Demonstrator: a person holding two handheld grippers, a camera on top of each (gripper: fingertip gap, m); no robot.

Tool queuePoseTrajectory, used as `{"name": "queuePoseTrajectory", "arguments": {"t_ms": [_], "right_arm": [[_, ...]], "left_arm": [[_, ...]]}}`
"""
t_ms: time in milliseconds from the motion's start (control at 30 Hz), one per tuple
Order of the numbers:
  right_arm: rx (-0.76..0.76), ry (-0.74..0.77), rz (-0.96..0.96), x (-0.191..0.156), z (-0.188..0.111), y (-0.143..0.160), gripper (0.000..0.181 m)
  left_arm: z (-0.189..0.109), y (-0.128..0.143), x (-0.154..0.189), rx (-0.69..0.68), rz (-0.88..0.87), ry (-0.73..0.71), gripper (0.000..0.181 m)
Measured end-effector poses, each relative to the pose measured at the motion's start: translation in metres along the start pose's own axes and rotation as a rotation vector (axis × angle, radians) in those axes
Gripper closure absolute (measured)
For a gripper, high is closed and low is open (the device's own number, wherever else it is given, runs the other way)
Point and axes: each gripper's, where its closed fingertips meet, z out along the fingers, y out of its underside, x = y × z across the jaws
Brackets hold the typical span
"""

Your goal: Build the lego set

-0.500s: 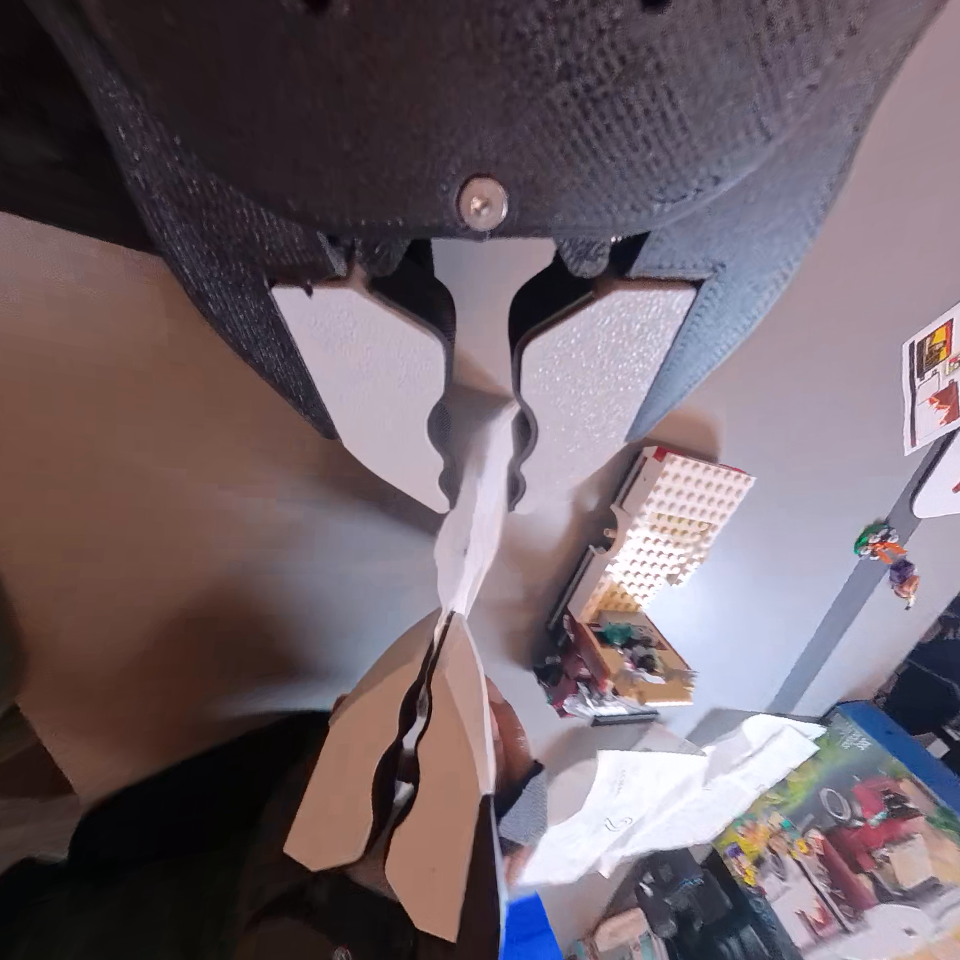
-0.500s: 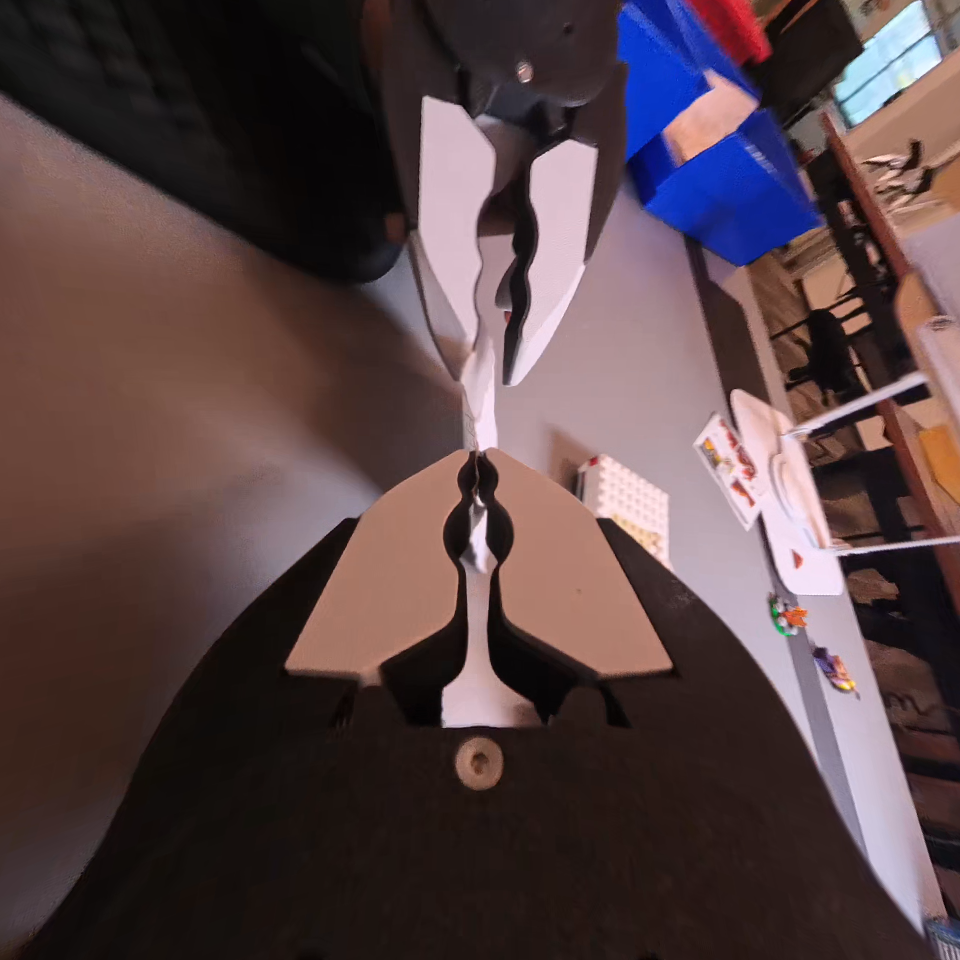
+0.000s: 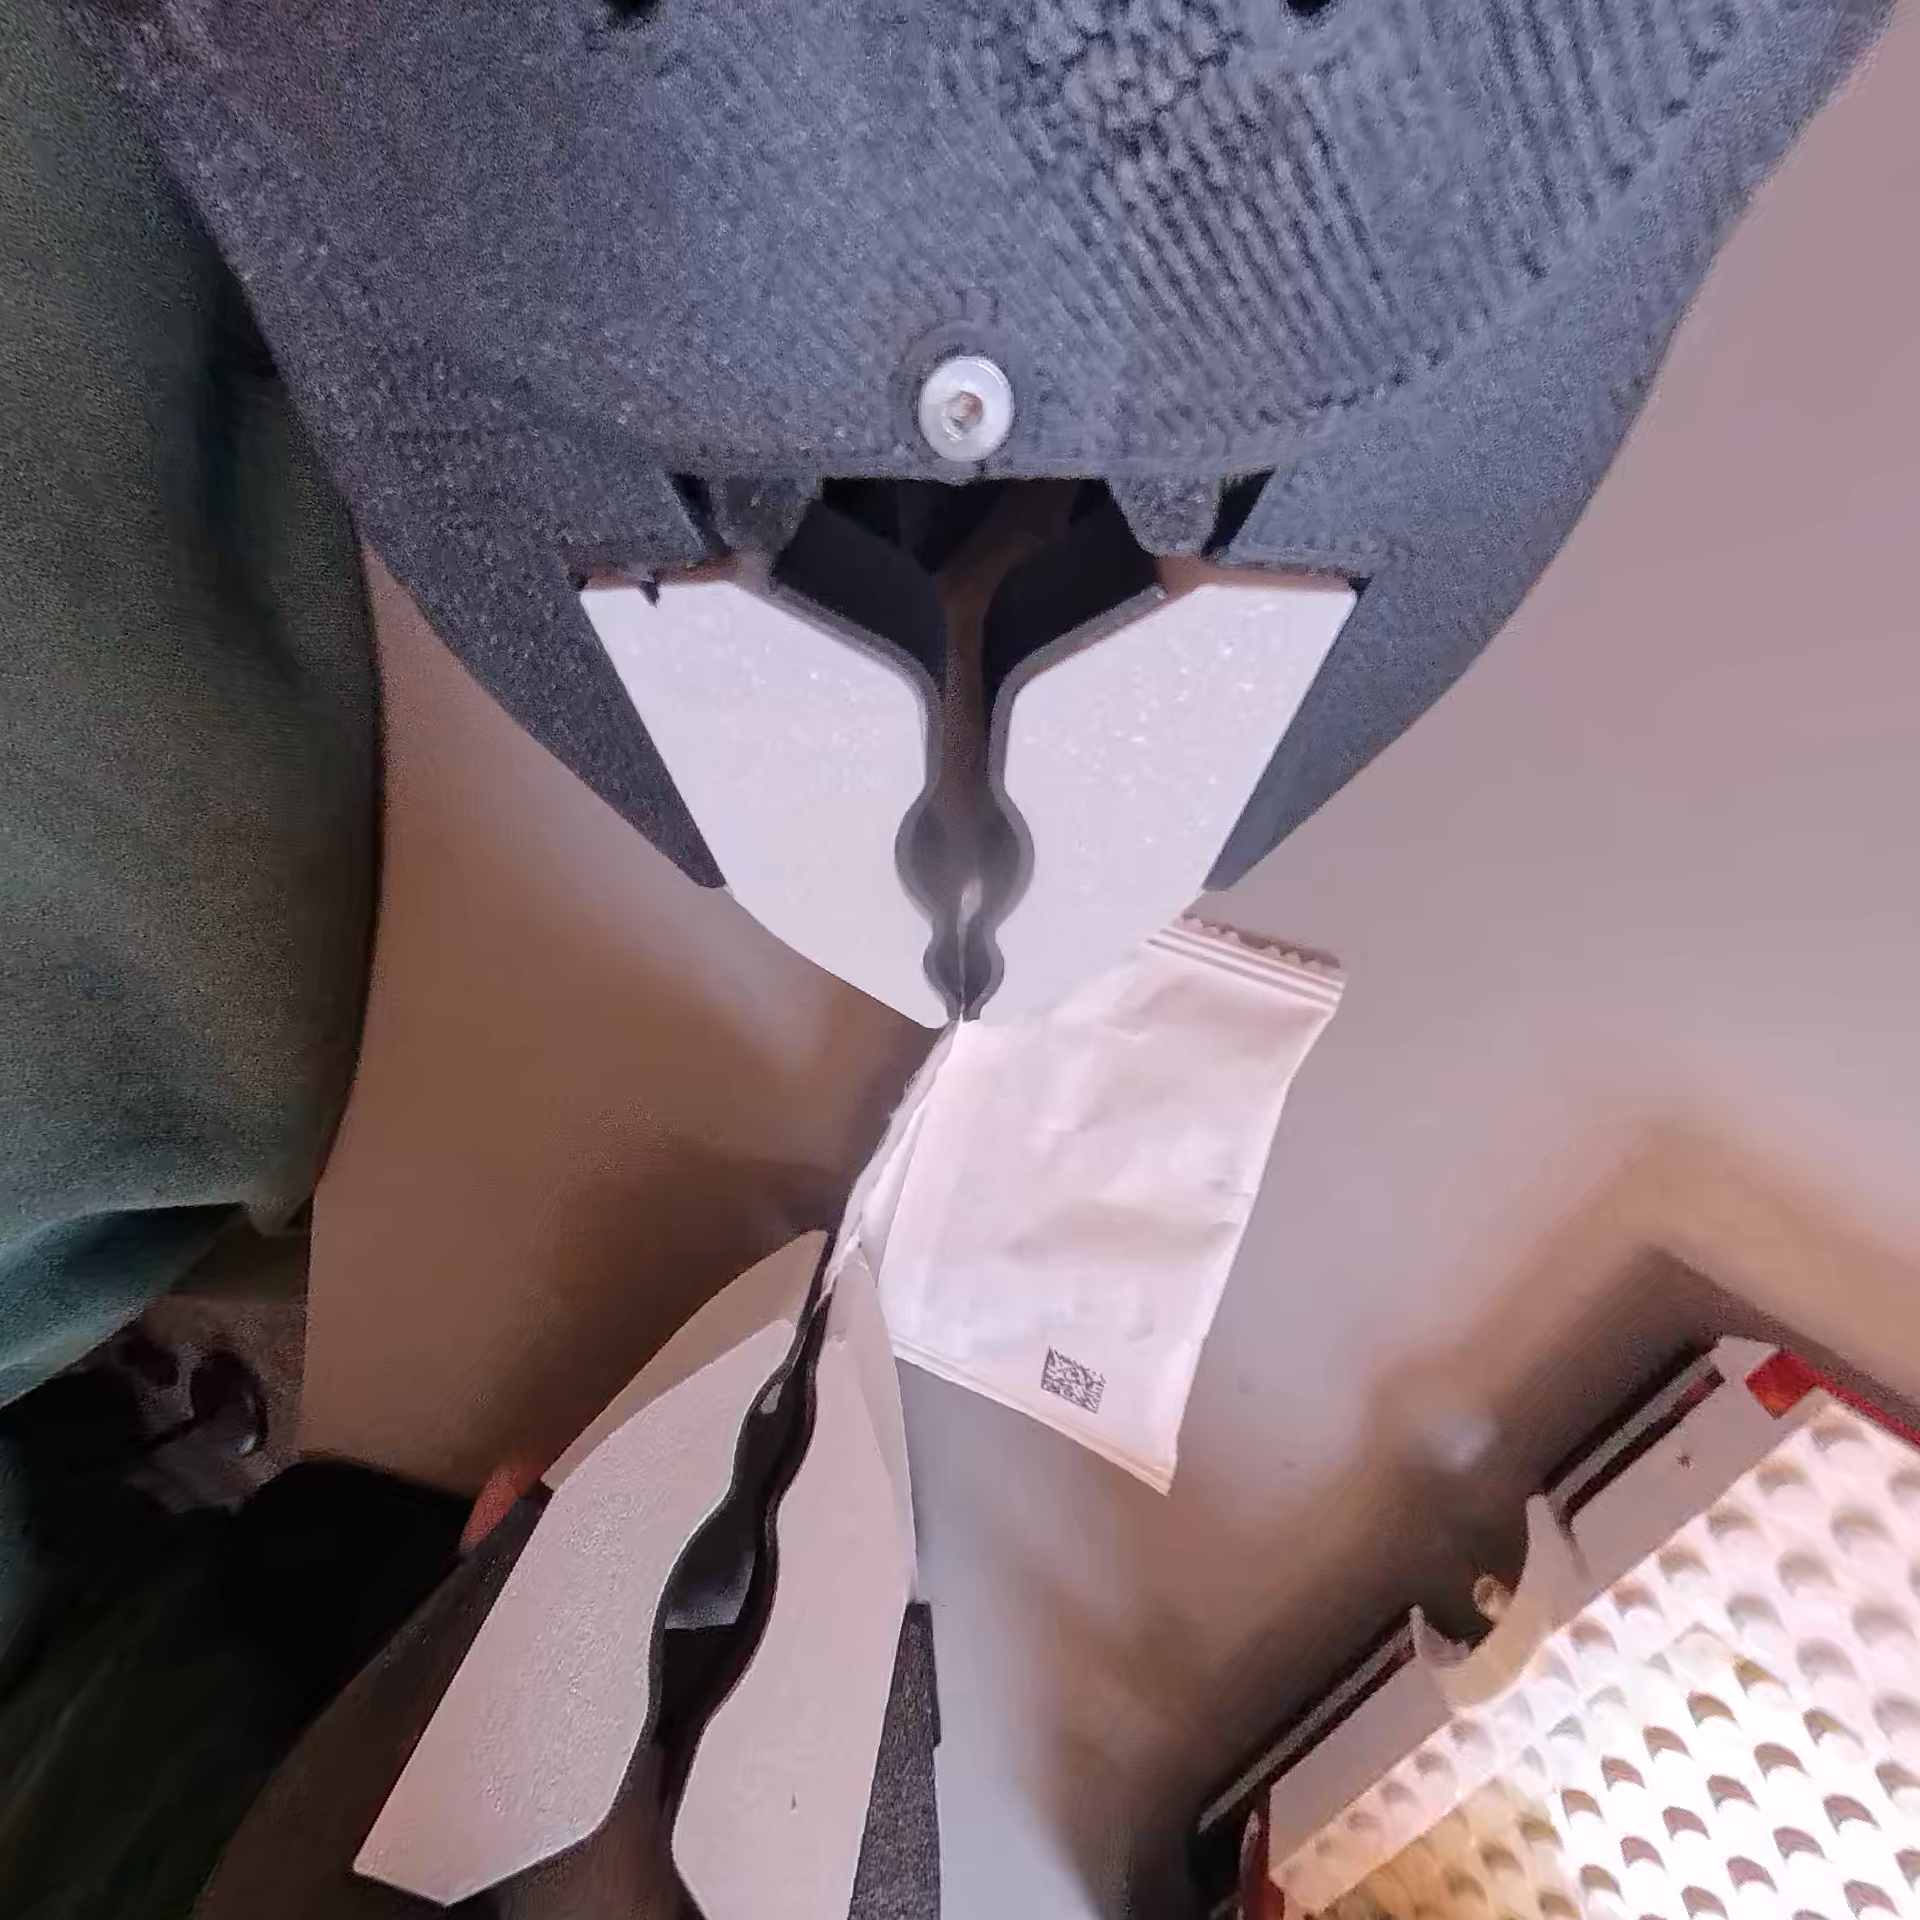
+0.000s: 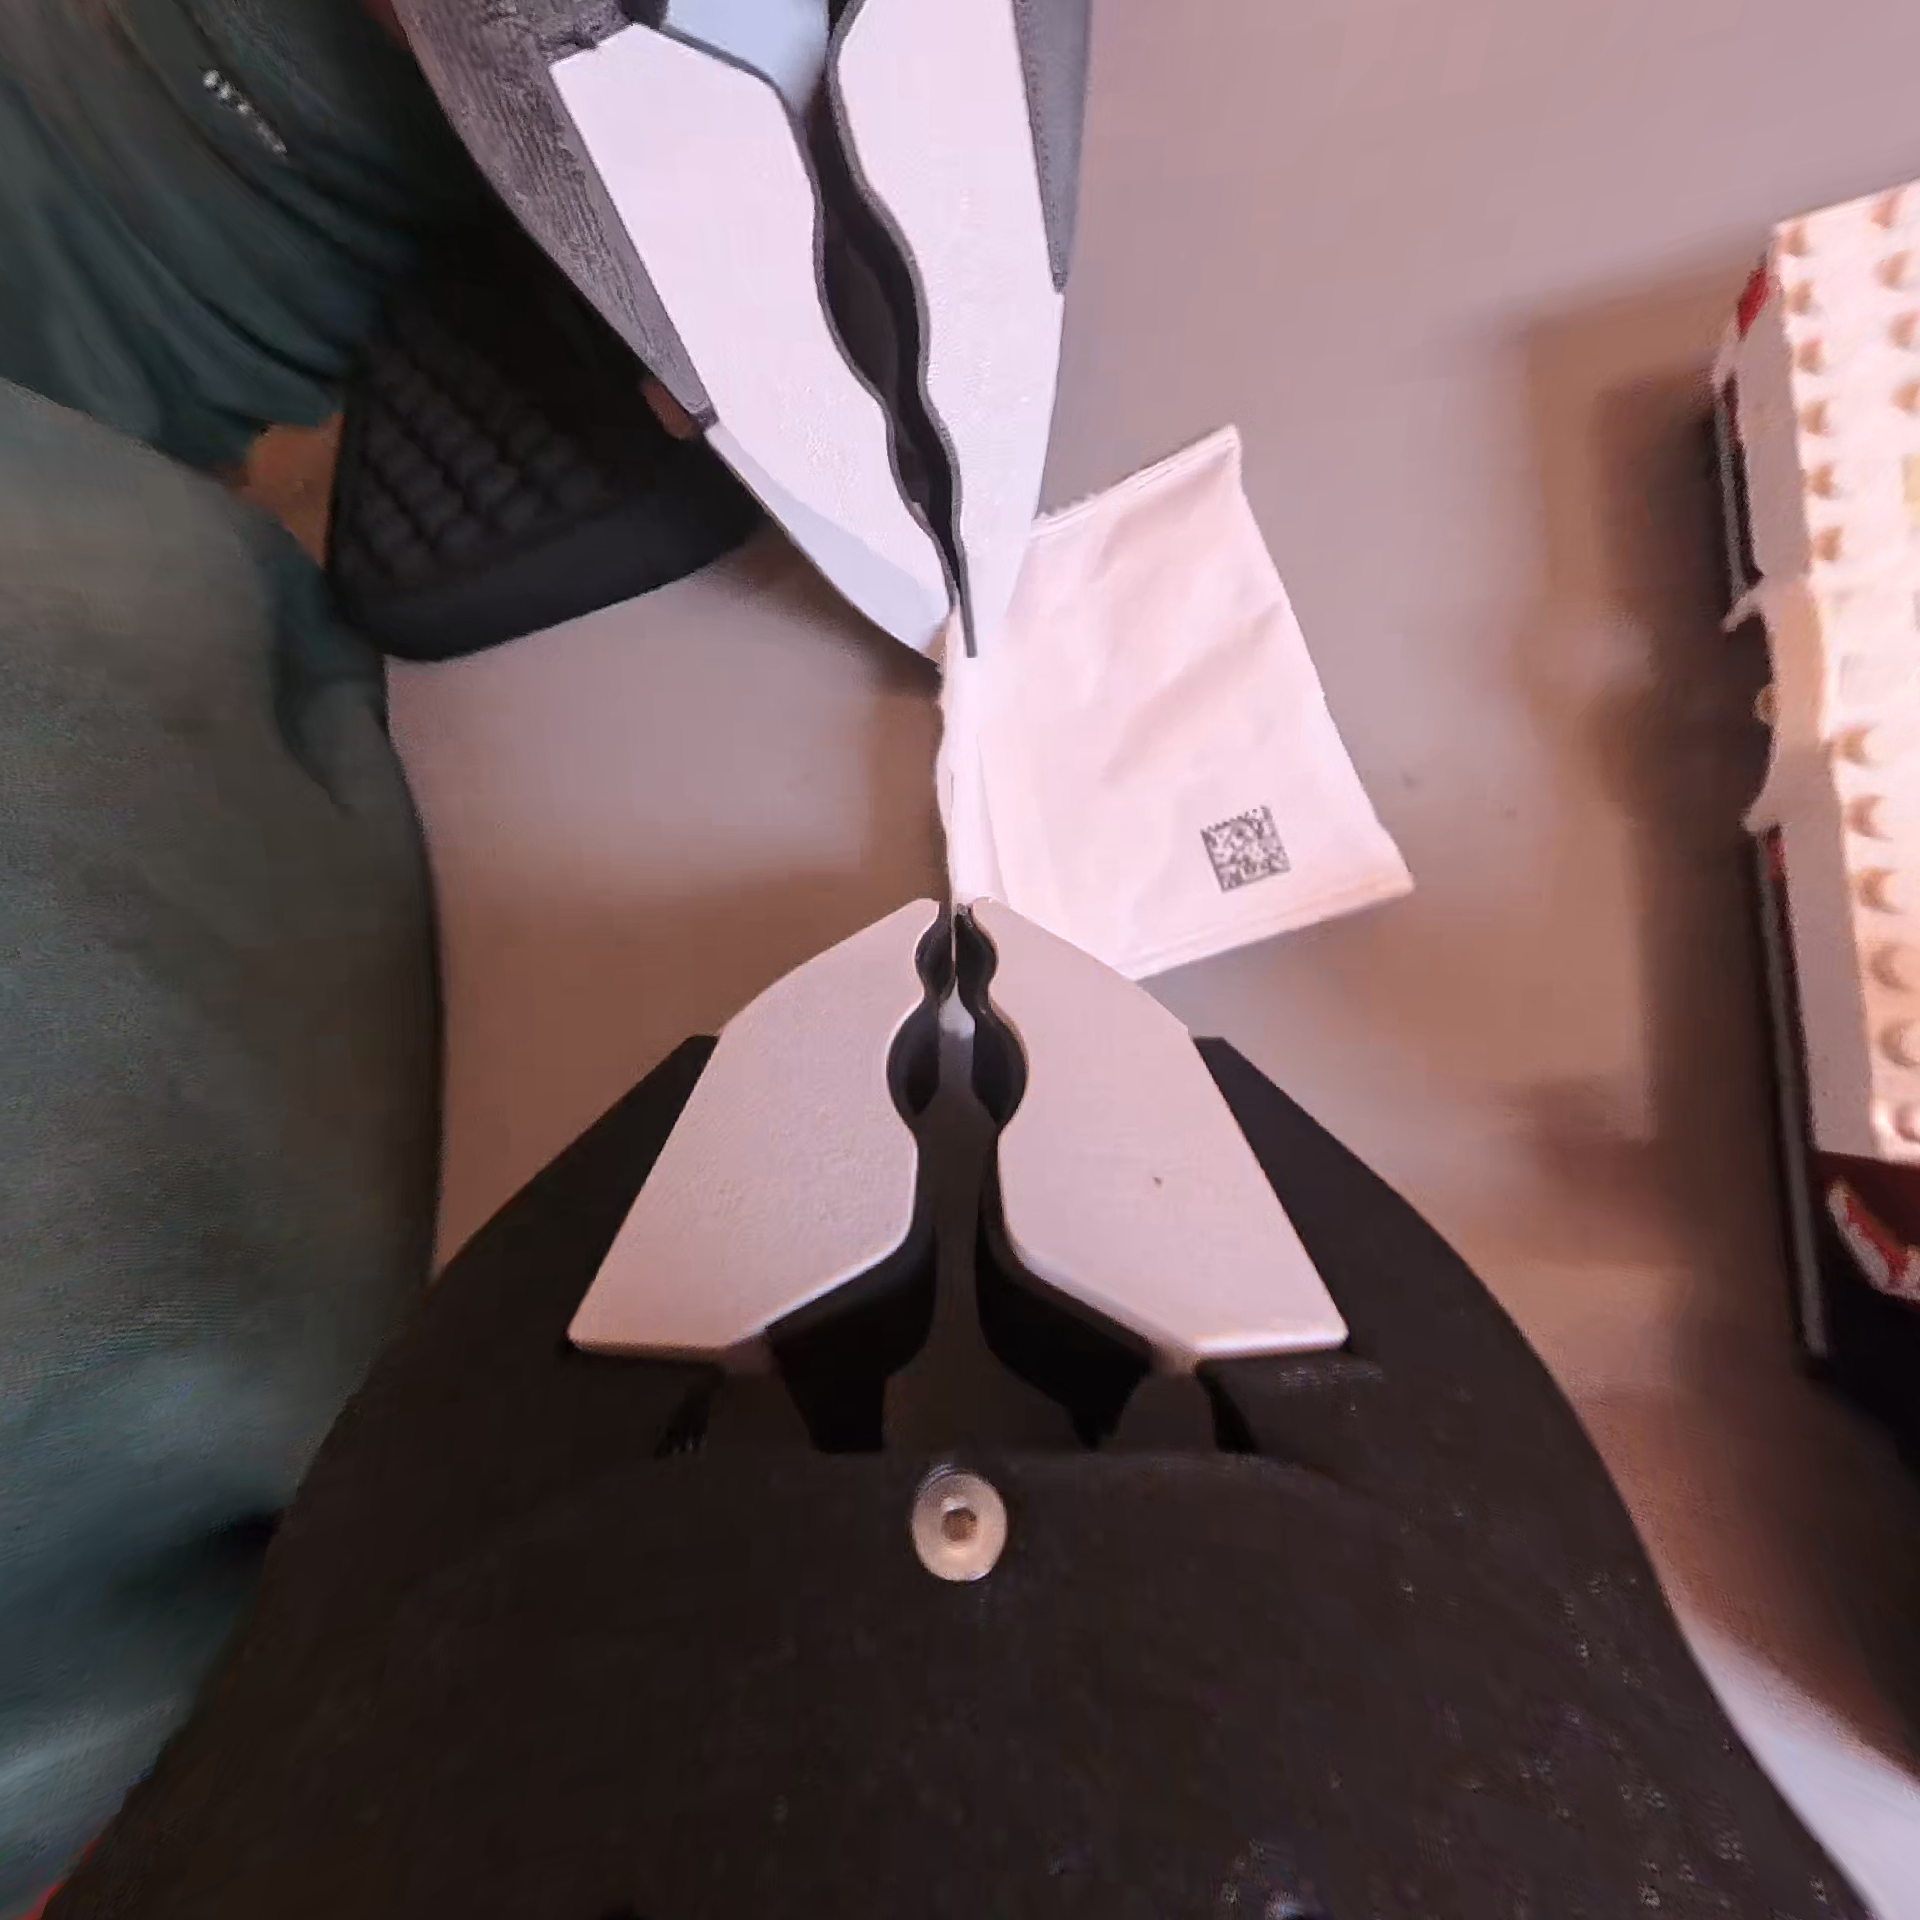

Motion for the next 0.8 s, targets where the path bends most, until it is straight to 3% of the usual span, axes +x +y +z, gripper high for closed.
{"name": "queuePoseTrajectory", "arguments": {"t_ms": [233,367,533,700,800], "right_arm": [[0.021,0.172,-0.176,0.016,-0.007,-0.002,0.168],[-0.065,0.206,-0.291,0.013,-0.001,0.002,0.181],[-0.158,-0.050,0.011,-0.005,-0.001,0.009,0.181],[-0.185,-0.123,0.138,-0.007,0.000,0.009,0.181],[-0.161,-0.095,0.148,0.000,-0.002,0.009,0.181]], "left_arm": [[0.000,0.002,-0.005,-0.050,-0.034,-0.010,0.181],[0.000,0.002,-0.004,-0.065,-0.039,0.016,0.181],[0.000,-0.002,-0.007,-0.051,-0.024,-0.019,0.177],[0.001,-0.005,-0.012,-0.018,0.008,-0.095,0.177],[0.001,-0.004,-0.013,-0.032,-0.018,-0.092,0.179]]}}
